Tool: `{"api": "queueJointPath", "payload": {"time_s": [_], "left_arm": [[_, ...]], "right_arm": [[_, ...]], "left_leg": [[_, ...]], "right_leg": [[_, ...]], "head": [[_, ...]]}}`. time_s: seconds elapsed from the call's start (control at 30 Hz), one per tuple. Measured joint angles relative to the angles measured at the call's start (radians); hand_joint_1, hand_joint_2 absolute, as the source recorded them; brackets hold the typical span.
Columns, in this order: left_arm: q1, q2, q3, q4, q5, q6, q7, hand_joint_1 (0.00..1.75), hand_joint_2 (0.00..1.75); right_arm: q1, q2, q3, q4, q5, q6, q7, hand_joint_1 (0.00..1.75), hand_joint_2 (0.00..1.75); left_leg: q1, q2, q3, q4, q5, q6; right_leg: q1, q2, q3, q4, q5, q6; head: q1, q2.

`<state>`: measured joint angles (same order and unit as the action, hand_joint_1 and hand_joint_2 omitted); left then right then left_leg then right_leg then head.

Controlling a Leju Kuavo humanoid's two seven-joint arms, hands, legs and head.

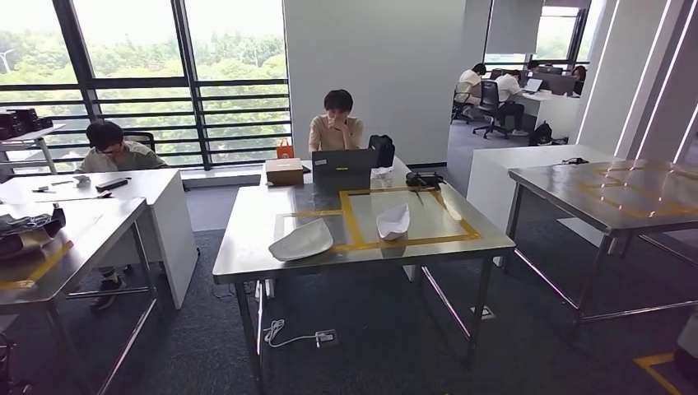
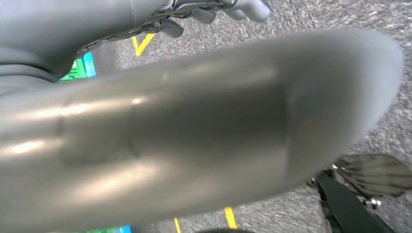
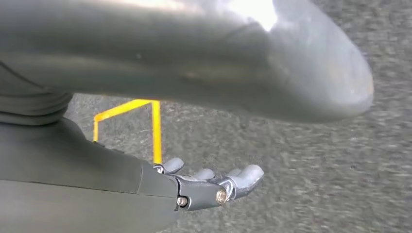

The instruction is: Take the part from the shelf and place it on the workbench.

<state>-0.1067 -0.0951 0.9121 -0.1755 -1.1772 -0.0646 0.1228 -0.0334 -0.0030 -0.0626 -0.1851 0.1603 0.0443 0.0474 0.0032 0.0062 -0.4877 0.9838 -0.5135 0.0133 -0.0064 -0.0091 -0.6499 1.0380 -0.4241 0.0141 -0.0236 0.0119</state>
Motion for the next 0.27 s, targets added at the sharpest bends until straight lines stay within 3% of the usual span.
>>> {"api": "queueJointPath", "payload": {"time_s": [0.1, 0.13, 0.17, 0.2, 0.23, 0.27], "left_arm": [[-0.001, -0.002, 0.0, -0.001, -0.005, -0.001, 0.002, 0.0, 0.0], [0.0, -0.003, 0.0, -0.001, -0.005, -0.001, 0.002, 0.0, 0.0], [0.0, -0.003, 0.0, 0.0, -0.005, -0.001, 0.003, 0.0, 0.0], [0.0, -0.005, 0.0, 0.0, -0.006, -0.001, 0.003, 0.0, 0.0], [0.0, -0.006, 0.0, 0.0, -0.006, -0.001, 0.003, 0.0, 0.0], [0.0, -0.006, 0.0, 0.0, -0.006, -0.001, 0.004, 0.0, 0.0]], "right_arm": [[-0.001, 0.001, 0.0, 0.001, 0.005, 0.0, 0.0, 0.0, 0.0], [-0.001, 0.001, 0.0, 0.001, 0.008, 0.0, 0.0, 0.0, 0.44], [-0.001, 0.002, 0.0, 0.001, 0.012, 0.0, 0.0, 0.0, 0.87], [-0.001, 0.002, 0.0, 0.002, 0.015, 0.0, 0.0, 0.0, 1.31], [-0.002, 0.002, 0.0, 0.002, 0.019, -0.001, 0.001, 0.0, 1.75], [-0.002, 0.002, 0.0, 0.002, 0.021, -0.002, 0.001, 0.0, 1.75]], "left_leg": [[0.004, 0.004, -0.032, 0.002, 0.029, 0.011], [0.004, 0.004, -0.046, 0.006, 0.038, 0.009], [0.005, 0.005, -0.06, 0.01, 0.045, 0.007], [0.007, 0.005, -0.074, 0.016, 0.051, 0.004], [0.01, 0.005, -0.087, 0.024, 0.056, -0.001], [0.012, 0.005, -0.094, 0.028, 0.059, -0.003]], "right_leg": [[-0.006, 0.006, -0.051, 0.168, -0.133, 0.018], [-0.009, 0.006, -0.061, 0.222, -0.156, 0.022], [-0.011, 0.006, -0.057, 0.247, -0.159, 0.027], [-0.014, 0.006, -0.033, 0.232, -0.143, 0.03], [-0.018, 0.006, 0.011, 0.179, -0.118, 0.034], [-0.02, 0.006, 0.035, 0.147, -0.103, 0.036]], "head": [[0.002, 0.0], [0.003, 0.0], [0.003, 0.0], [0.003, 0.0], [0.003, 0.0], [0.003, 0.0]]}}
